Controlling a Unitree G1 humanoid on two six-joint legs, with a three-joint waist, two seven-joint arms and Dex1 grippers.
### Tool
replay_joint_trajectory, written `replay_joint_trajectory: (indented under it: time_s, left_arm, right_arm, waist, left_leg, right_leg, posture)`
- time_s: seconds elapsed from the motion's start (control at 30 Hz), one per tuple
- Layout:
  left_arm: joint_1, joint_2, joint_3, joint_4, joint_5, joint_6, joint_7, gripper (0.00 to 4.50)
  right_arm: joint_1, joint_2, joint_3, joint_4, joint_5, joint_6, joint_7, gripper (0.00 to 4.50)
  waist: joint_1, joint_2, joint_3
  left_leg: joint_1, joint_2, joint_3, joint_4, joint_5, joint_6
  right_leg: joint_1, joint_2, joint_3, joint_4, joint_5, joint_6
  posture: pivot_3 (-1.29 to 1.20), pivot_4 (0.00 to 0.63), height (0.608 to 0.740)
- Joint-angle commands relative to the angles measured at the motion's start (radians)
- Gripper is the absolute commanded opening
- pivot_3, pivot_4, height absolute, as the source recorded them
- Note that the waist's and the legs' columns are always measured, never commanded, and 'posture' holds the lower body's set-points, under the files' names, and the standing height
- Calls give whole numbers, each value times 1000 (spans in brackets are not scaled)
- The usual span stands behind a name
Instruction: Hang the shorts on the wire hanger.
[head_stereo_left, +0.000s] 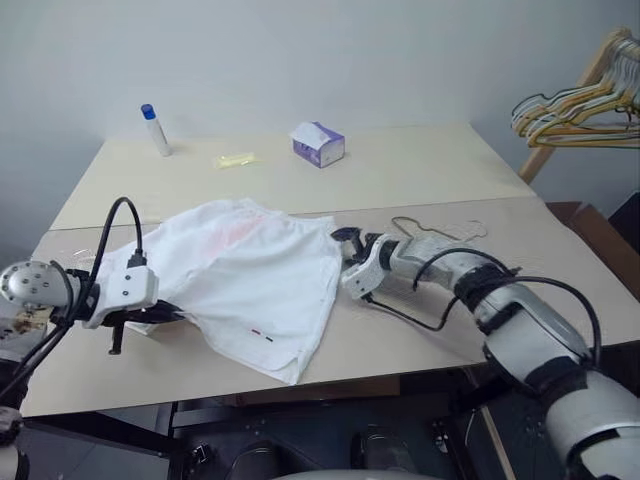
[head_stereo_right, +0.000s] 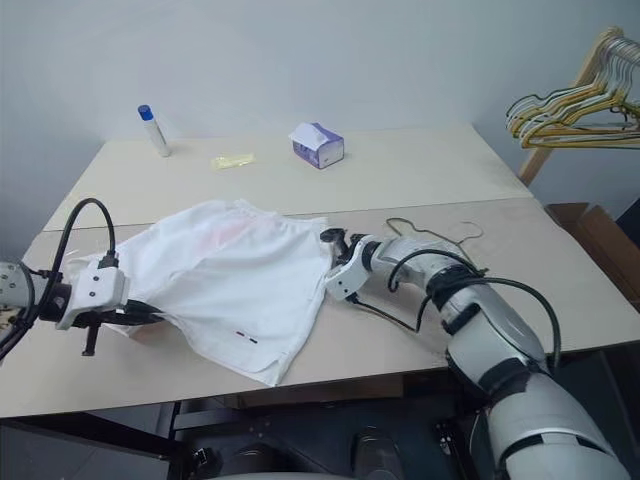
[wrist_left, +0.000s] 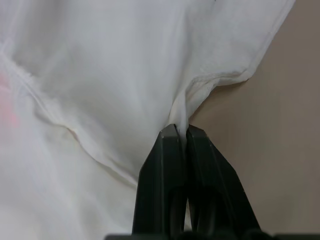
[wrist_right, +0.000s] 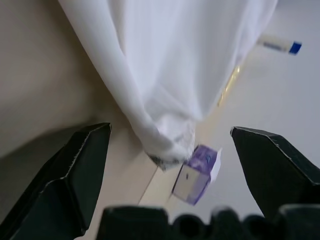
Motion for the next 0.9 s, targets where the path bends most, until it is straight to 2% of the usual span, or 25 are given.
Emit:
replay_joint_trajectory:
  time_s: [0.03,0.07,0.2,0.53,0.7,0.9]
  left_arm:
    - [27,25,50,-64,-29,33,14,28]
    - [36,25,56,-75,-30,41,17,28]
    - [69,25,76,-117,-37,66,24,0]
    - [75,19,71,-120,-12,72,43,0]
    - [-75,-69,-27,10,133,50,168,0]
    - [-369,-251,-191,326,356,-73,348,0]
  right_arm:
    - [-61,29,42,72,-49,-39,-88,4500]
    - [-71,41,49,85,-53,-39,-101,4500]
    - [-104,80,61,135,-61,-25,-128,3591]
    - [-136,118,74,212,-72,70,-141,58]
    - [-136,105,51,243,-49,192,-112,21]
    - [-114,31,-29,253,37,272,-25,21]
  waist:
    - [-4,0,0]
    - [-5,0,0]
    - [-8,0,0]
    - [-11,0,0]
    - [-1,0,0]
    - [8,0,0]
  left_leg:
    - [1,0,0,0,0,0]
    - [1,0,0,0,0,-1]
    - [4,1,0,-1,1,-2]
    - [4,1,1,-1,1,-2]
    - [4,1,1,-1,1,-2]
    - [5,0,1,-1,1,-2]
  right_leg:
    - [0,0,1,0,0,0]
    - [0,0,1,0,0,0]
    - [1,1,2,2,-1,0]
    - [0,1,3,2,0,-1]
    - [1,1,3,2,0,-1]
    - [3,1,1,1,0,-1]
  posture:
    - [63,0,740]
    - [66,0,740]
    - [73,0,740]
    - [63,0,740]
    - [45,0,740]
    - [-5,0,740]
